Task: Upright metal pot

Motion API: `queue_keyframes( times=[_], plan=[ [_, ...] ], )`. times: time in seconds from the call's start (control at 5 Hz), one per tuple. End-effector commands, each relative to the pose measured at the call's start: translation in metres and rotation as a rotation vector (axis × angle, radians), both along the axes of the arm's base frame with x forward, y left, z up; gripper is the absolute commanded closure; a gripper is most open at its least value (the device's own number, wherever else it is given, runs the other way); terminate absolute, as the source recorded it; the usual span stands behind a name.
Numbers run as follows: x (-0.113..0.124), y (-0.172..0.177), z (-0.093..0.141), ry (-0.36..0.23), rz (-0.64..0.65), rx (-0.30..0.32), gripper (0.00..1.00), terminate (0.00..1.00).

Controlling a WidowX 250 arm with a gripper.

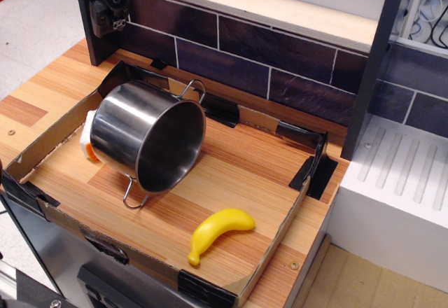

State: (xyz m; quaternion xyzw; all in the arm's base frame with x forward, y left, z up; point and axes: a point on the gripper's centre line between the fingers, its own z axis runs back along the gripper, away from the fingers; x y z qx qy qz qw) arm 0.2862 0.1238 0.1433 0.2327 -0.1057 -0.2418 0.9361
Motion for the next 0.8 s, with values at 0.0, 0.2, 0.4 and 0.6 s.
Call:
queue_keyframes(
  times=[0.0, 0.2, 0.4, 0.6],
  plan=[
    [0.0, 0.0, 0.0, 0.0, 0.0, 0.0, 0.0, 0.0],
    [-0.009, -0.038, 0.013, -0.07, 0.077, 0.016, 0.0, 0.0],
    [-0.013, -0.071, 0.018, -0.097, 0.183, 0.0, 0.0, 0.0],
    [-0.012, -0.102, 0.016, -0.125, 0.317, -0.022, 0.0, 0.0]
  ],
)
